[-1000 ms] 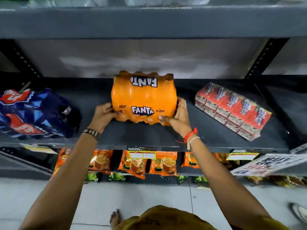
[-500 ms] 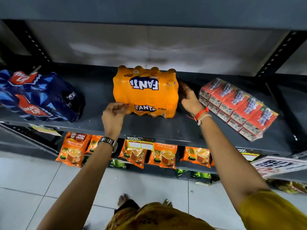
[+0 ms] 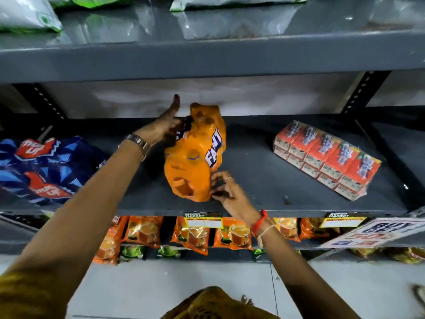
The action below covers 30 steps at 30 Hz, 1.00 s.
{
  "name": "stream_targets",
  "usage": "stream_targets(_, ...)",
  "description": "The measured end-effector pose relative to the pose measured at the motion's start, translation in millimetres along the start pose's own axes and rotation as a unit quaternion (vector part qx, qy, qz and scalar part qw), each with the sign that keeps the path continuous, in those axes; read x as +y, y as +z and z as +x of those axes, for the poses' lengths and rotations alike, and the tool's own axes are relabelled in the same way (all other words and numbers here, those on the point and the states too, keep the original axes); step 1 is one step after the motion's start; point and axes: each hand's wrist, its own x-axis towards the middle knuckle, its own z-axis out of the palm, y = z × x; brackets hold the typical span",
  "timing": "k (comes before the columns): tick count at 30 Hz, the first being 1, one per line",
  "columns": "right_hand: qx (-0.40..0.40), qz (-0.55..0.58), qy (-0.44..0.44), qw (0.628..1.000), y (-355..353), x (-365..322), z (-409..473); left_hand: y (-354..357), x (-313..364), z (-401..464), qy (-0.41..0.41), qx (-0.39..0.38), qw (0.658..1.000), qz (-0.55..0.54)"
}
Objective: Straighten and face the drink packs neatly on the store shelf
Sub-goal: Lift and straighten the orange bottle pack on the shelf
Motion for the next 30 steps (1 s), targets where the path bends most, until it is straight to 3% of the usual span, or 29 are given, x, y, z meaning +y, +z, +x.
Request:
stream_targets(3,-0.06,-0.069,-0.019,0.996,28,-4,12,-3,20,2,-0.009,-0.038,0.988,0.152)
stream_targets(6,-0.124,-0.103,-0.013,0.987,36,-12,26,-3,24,7,0.059,0.004,0.96,0.274)
stream_targets(9,-0.195,-0.152,-0.008,0.969,44,-16,40,6,26,18,0.116,0.026,0.936,0.332)
stream_targets(11,-0.202,-0.152,-0.003,0.968,49,-18,47,8,21,24,0.129,0.029,0.932,0.338)
stream_targets(13,-0.11,-0.117,-0.021,0.987,45,-18,47,7,13,25,0.163,0.066,0.924,0.34)
stream_targets(15,0.113,-0.072,-0.064,0.989,33,-22,42,0,-2,21,0.219,0.152,0.908,0.324)
stream_targets(17,0.32,-0.036,-0.121,0.939,9,-27,40,-9,-27,14,0.264,0.264,0.884,0.282)
stream_targets(19,0.392,-0.041,-0.125,0.911,-16,-32,45,-16,-60,3,0.278,0.339,0.897,0.056)
stream_targets(21,0.341,-0.059,-0.09,0.934,-31,-34,54,-17,-87,-3,0.209,0.311,0.899,-0.229)
stream_targets(23,0.251,-0.051,-0.044,0.966,-36,-33,62,-10,-105,-1,0.101,0.205,0.914,-0.336)
stream_targets(25,0.208,-0.043,-0.021,0.977,-37,-30,65,0,-113,1,0.083,0.12,0.925,-0.35)
stream_targets(30,0.23,-0.026,-0.029,0.972,-27,-20,57,8,-117,-2,0.124,0.127,0.931,-0.318)
